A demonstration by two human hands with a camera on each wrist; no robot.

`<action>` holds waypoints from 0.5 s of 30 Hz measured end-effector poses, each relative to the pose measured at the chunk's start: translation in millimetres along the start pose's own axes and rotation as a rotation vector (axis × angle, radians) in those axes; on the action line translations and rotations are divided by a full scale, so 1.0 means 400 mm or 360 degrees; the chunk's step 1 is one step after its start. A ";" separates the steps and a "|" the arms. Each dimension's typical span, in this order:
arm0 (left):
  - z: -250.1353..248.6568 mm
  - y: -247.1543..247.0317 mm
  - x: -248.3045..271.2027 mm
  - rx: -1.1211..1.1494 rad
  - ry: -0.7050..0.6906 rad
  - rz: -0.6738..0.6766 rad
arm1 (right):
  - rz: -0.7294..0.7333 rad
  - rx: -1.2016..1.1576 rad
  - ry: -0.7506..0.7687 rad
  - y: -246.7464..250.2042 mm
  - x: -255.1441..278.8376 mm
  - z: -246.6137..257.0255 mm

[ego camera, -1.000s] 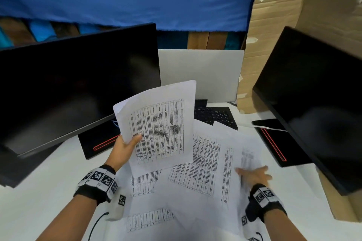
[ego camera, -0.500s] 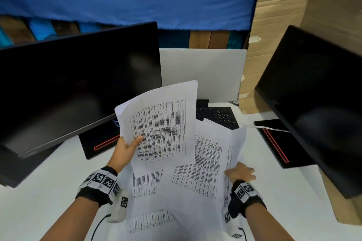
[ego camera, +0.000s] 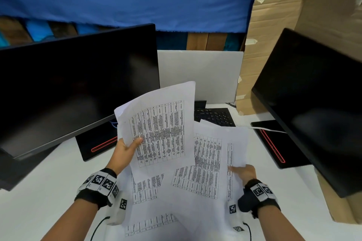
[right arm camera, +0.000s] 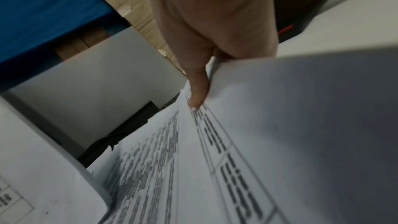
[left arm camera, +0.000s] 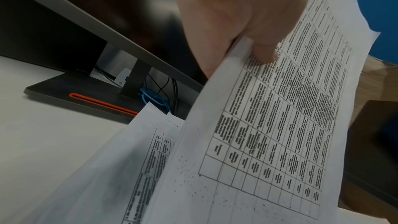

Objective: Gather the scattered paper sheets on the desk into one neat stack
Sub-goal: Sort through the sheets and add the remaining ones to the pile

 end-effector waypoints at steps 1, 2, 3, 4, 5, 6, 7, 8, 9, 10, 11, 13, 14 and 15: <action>-0.002 -0.001 0.000 0.0009 -0.0004 0.0003 | -0.0018 0.0060 0.0055 0.009 0.005 0.012; -0.004 -0.002 0.000 0.0018 -0.0005 0.0005 | -0.0060 0.0131 0.0155 0.019 0.013 0.028; -0.005 -0.003 0.000 0.0026 -0.0008 0.0005 | -0.0100 0.0193 0.0275 0.029 0.023 0.047; -0.005 -0.003 0.001 0.0026 -0.0010 0.0004 | -0.0133 0.0228 0.0404 0.040 0.036 0.070; -0.006 -0.004 0.002 0.0024 -0.0013 0.0004 | -0.0157 0.0246 0.0526 0.051 0.049 0.092; -0.005 -0.002 0.004 0.0019 -0.0015 0.0000 | -0.0182 0.0255 0.0644 0.062 0.060 0.114; -0.005 0.000 0.006 0.0014 -0.0017 -0.0006 | -0.0216 0.0266 0.0743 0.074 0.070 0.132; -0.007 0.002 0.008 0.0007 -0.0022 -0.0008 | -0.0252 0.0277 0.0836 0.086 0.081 0.149; -0.008 0.004 0.010 0.0004 -0.0026 -0.0010 | -0.0291 0.0290 0.0921 0.099 0.093 0.164; -0.010 0.005 0.013 0.0004 -0.0028 -0.0011 | -0.0325 0.0306 0.0985 0.110 0.102 0.179; -0.013 0.007 0.015 0.0003 -0.0031 -0.0014 | -0.0357 0.0320 0.1036 0.121 0.110 0.193; -0.020 0.009 0.018 0.0000 -0.0040 -0.0017 | -0.0418 0.0346 0.1112 0.142 0.125 0.220; -0.021 0.009 0.017 0.0006 -0.0043 -0.0016 | -0.0442 0.0337 0.1132 0.151 0.129 0.231; -0.022 0.010 0.016 0.0014 -0.0048 -0.0015 | -0.0445 0.0307 0.1141 0.158 0.131 0.242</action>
Point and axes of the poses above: each hand's wrist, its own x-axis away from the middle knuckle, its own y-axis out of the back of the hand, z = x × y, the point moved 3 cm from there along -x, towards the middle knuckle
